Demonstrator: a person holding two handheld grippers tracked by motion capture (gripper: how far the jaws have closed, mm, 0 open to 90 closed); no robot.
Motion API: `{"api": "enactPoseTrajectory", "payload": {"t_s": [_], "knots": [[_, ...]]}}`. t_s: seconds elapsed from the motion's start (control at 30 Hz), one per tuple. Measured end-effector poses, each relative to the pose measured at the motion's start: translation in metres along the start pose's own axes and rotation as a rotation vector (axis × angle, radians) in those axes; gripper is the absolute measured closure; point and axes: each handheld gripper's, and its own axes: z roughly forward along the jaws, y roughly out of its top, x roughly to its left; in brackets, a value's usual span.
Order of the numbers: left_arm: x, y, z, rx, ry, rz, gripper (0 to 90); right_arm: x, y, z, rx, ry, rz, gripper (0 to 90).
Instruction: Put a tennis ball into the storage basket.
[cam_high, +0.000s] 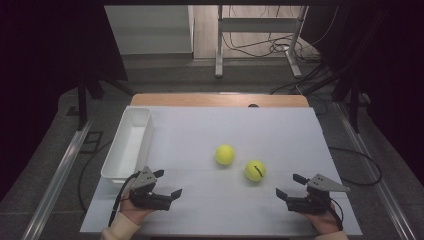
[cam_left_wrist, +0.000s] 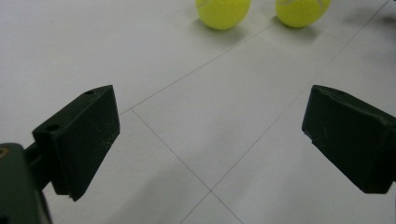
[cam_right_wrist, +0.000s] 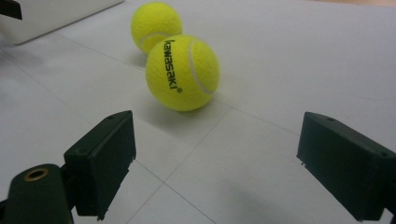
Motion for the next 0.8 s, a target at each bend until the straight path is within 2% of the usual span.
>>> {"api": "enactPoseTrajectory", "payload": {"t_s": [0.13, 0.37, 0.5, 0.8], "knots": [[-0.0023, -0.0001, 0.0015, 0.009, 0.007, 0.011, 4.9, -0.0004, -0.0004, 0.0008, 0.010, 0.002, -0.003, 12.0], [-0.0004, 0.0018, 0.0016, 0.001, 0.002, 0.014, 4.9, 0.0073, -0.0005, 0.0038, 0.043, 0.001, -0.050, 12.0], [0.0013, 0.0034, 0.0028, -0.003, -0.004, 0.005, 4.9, 0.0082, -0.0007, 0.0045, 0.048, 0.002, -0.053, 12.0], [-0.0005, 0.0060, 0.0039, -0.003, -0.016, 0.015, 4.9, 0.0080, -0.0011, 0.0029, 0.049, -0.009, -0.046, 12.1]]}}
